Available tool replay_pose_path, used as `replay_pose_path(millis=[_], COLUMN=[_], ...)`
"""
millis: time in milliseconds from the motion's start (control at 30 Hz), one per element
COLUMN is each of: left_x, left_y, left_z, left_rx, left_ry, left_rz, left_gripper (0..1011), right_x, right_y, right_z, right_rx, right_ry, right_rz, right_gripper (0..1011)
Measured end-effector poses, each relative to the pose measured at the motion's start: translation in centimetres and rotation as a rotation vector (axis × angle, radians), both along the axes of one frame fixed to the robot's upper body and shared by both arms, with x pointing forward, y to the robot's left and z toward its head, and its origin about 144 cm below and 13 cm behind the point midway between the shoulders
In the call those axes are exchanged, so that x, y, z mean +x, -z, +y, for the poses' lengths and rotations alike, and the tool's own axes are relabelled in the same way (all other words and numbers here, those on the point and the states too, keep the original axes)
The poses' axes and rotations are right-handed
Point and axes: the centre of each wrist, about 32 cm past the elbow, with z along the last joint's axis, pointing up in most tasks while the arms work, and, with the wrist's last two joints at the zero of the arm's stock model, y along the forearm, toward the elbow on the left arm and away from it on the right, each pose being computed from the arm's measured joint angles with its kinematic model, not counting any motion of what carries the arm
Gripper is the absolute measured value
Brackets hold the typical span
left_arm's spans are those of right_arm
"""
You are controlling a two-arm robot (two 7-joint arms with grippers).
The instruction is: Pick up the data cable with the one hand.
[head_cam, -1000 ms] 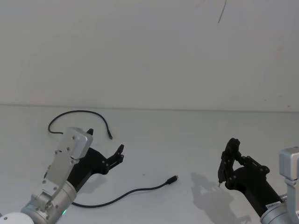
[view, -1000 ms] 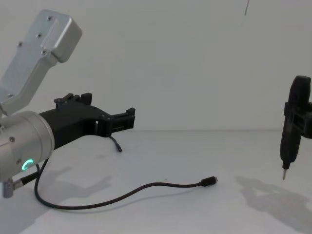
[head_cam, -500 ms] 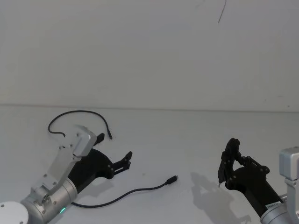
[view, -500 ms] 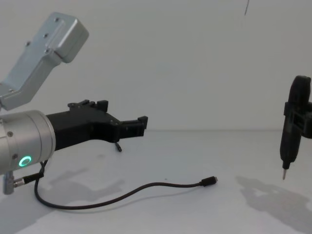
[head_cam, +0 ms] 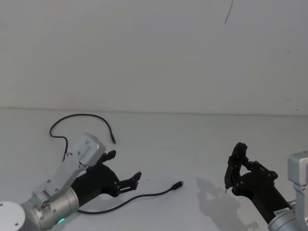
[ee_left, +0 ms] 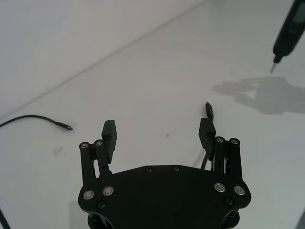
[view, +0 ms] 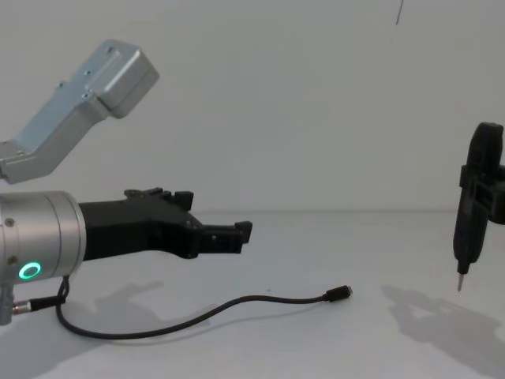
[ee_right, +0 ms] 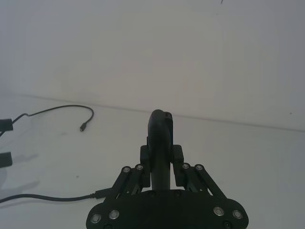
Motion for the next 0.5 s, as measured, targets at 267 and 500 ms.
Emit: replay_pose_path(millis=[267,500], left_x=[0.39,0.79], left_y=[-0.17,-0.37], left_z=[0.25,0.37], left_rx=[0.029,0.046], left_ry=[0.041,0.07], left_rz=[0.034,0.051], left_gripper=[1001,1001], right_x=[0.0,0.0], right_y=[0.0,0.0], right_z=[0.0,0.0], right_rx=[0.0,0.0], right_ry=[0.0,0.0], right_rz=[0.0,0.0], right_gripper=[269,269])
